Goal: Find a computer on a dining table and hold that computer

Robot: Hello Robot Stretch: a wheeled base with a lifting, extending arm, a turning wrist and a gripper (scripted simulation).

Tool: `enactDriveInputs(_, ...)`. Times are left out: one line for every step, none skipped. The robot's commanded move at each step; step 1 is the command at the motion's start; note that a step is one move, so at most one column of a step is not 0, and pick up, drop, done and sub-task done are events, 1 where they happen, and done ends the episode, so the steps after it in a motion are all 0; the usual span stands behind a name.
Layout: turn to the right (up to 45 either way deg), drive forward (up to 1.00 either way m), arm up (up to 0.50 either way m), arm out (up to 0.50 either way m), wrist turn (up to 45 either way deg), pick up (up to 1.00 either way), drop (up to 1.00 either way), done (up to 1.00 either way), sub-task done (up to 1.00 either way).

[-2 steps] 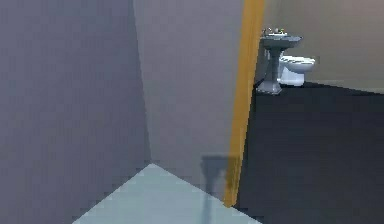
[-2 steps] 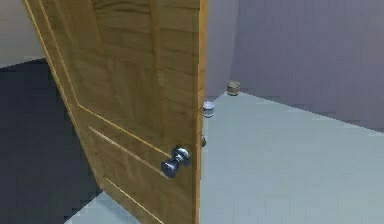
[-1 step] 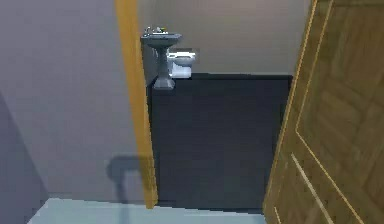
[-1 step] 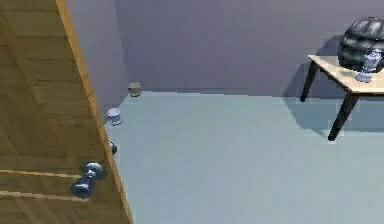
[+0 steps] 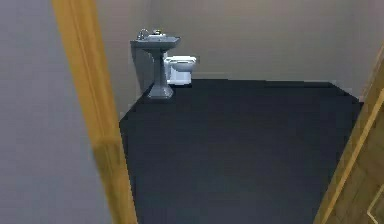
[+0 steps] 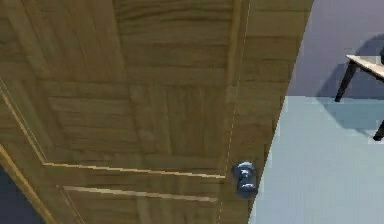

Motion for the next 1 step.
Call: enactDriveInputs(15.0, 0.00, 0.00, 0.00, 0.0, 0.00, 0.00, 0.00, 0.00)
